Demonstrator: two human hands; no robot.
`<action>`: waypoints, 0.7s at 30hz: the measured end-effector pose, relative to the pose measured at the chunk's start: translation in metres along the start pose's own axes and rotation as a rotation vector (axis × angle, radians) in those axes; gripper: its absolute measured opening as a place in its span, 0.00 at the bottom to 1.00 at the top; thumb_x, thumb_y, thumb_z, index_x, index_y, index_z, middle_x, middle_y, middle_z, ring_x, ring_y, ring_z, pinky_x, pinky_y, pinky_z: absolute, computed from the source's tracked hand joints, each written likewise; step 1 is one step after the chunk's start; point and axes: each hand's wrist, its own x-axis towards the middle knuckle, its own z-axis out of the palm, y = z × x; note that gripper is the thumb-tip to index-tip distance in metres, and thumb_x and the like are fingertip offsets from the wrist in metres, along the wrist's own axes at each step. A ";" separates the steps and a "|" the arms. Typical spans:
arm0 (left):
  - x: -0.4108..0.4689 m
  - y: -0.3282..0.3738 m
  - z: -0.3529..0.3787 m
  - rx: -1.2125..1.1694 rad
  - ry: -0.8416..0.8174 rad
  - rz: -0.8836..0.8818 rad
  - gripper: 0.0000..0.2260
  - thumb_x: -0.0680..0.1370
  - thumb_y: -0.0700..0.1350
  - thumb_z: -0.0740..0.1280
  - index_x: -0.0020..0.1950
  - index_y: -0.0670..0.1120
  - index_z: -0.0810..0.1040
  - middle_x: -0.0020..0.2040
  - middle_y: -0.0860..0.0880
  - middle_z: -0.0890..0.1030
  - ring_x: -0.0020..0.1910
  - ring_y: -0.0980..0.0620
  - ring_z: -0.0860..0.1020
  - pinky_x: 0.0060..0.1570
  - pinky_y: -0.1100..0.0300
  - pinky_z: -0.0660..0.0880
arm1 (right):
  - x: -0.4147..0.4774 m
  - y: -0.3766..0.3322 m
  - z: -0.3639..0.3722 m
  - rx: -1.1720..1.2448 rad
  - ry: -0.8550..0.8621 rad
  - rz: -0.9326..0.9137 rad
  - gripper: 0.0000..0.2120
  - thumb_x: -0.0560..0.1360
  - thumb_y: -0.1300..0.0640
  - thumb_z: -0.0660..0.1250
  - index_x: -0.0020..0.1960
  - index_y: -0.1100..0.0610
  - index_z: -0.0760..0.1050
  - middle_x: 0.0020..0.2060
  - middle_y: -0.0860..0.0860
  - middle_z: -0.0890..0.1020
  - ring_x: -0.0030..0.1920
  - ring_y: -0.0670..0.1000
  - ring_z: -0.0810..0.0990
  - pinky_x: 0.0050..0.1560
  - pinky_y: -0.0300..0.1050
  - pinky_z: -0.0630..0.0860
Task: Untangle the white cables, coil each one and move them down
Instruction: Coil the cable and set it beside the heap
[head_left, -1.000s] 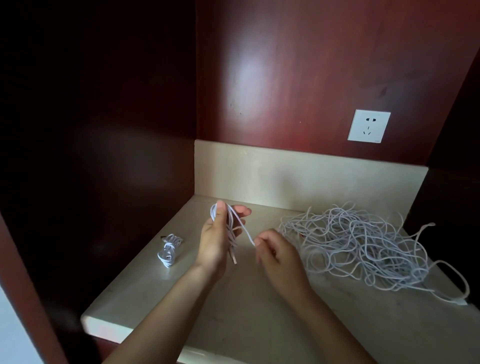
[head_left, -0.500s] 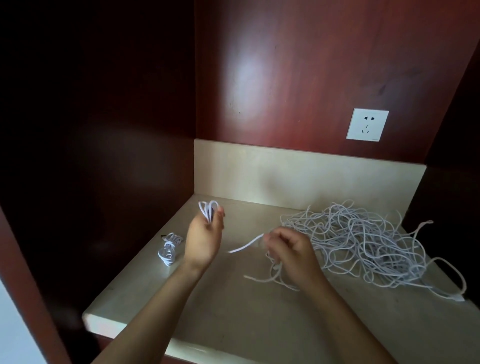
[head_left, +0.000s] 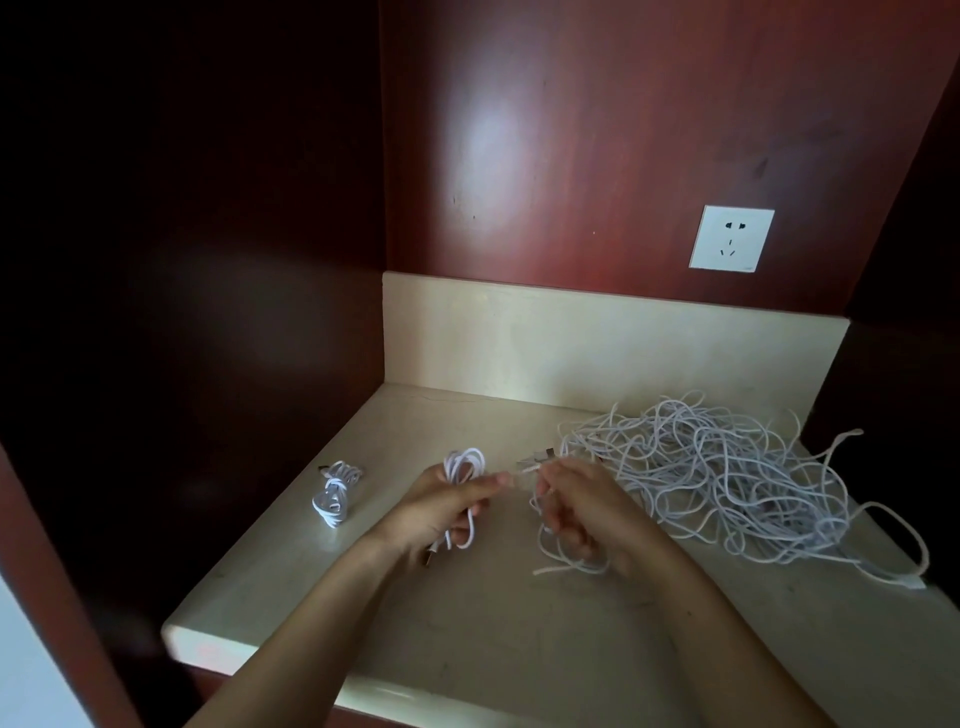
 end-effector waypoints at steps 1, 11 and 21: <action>0.001 -0.001 0.000 0.026 0.044 0.000 0.18 0.73 0.46 0.75 0.29 0.47 0.69 0.26 0.48 0.70 0.21 0.54 0.64 0.23 0.65 0.62 | -0.001 0.002 0.000 -0.042 -0.054 0.073 0.12 0.84 0.58 0.54 0.45 0.61 0.71 0.26 0.57 0.77 0.18 0.48 0.69 0.18 0.32 0.59; 0.014 -0.014 0.023 -0.171 0.056 -0.023 0.09 0.80 0.43 0.66 0.44 0.40 0.79 0.36 0.47 0.82 0.26 0.54 0.70 0.27 0.63 0.69 | 0.023 0.019 -0.023 -0.315 0.277 0.044 0.13 0.81 0.60 0.56 0.44 0.61 0.77 0.33 0.58 0.84 0.28 0.56 0.80 0.31 0.46 0.74; 0.015 -0.003 0.011 -0.249 -0.095 0.038 0.08 0.80 0.44 0.64 0.51 0.43 0.83 0.42 0.42 0.83 0.41 0.48 0.81 0.45 0.57 0.79 | 0.000 -0.014 -0.004 -0.900 0.396 -0.418 0.15 0.73 0.47 0.63 0.56 0.48 0.82 0.50 0.48 0.84 0.53 0.54 0.80 0.52 0.45 0.75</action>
